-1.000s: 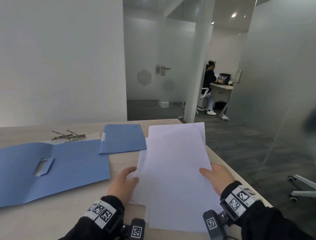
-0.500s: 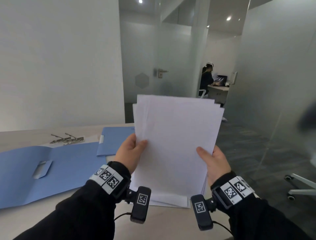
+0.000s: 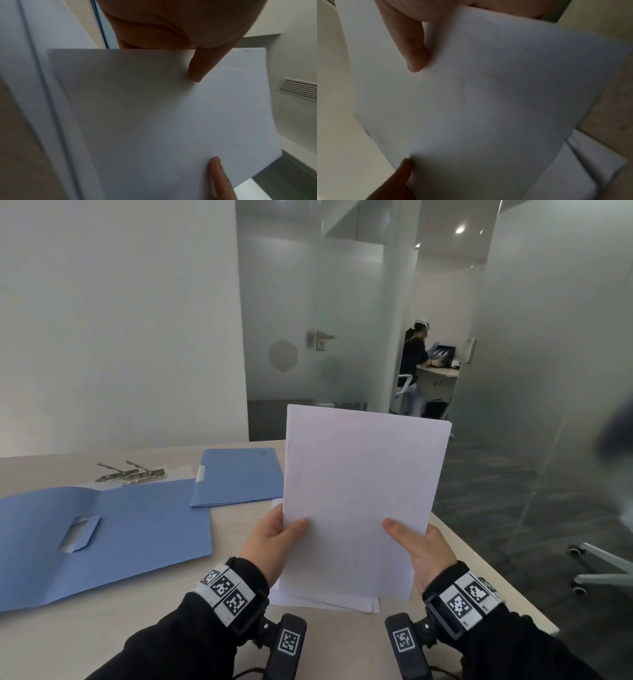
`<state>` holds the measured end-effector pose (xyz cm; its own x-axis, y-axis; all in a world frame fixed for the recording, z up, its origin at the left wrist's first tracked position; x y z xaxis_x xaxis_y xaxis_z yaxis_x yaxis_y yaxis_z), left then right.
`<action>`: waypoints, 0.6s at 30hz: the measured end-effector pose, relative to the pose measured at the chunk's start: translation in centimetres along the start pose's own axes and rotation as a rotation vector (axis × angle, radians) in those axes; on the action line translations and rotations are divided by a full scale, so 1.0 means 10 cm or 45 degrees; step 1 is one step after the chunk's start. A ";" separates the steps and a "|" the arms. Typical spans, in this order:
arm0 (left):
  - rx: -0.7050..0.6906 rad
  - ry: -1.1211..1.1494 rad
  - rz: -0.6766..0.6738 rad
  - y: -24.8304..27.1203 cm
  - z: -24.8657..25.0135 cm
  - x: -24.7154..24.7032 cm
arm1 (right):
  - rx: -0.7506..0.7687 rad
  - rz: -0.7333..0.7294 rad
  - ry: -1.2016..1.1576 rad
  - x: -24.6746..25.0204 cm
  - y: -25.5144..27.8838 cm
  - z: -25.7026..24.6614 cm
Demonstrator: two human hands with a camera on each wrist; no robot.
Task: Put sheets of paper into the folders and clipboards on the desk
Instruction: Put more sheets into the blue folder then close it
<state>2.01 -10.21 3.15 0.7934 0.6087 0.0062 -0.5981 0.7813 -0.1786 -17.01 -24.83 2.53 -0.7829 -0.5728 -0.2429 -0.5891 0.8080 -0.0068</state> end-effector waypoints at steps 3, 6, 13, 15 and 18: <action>0.064 -0.018 0.037 0.04 -0.10 0.04 | -0.016 0.053 0.014 0.01 0.00 0.03; 0.112 0.031 0.104 0.05 -0.13 0.17 | -0.019 0.025 0.091 -0.09 0.01 0.02; 0.271 0.170 0.291 0.21 -0.20 0.94 | 0.061 -0.195 0.603 -0.75 0.03 0.20; 0.323 0.173 0.335 0.32 -0.22 1.20 | 0.043 -0.235 0.611 -1.01 0.01 0.28; 0.345 0.183 0.447 0.53 -0.25 1.65 | -0.002 -0.261 0.585 -1.37 -0.10 0.44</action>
<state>12.20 3.68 -0.12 0.5335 0.8327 -0.1481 -0.8264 0.5505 0.1184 -4.82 -17.20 1.63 -0.6582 -0.7214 0.2153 -0.7398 0.6727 -0.0078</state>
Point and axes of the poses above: each hand's wrist, its own y-axis away from the middle knuckle, its own x-axis out of the back of the hand, z = x × y, the point moved 7 cm from there along -y, towards the middle knuckle, and after that the axes turned 1 degree about -x, right-handed, at the moved point
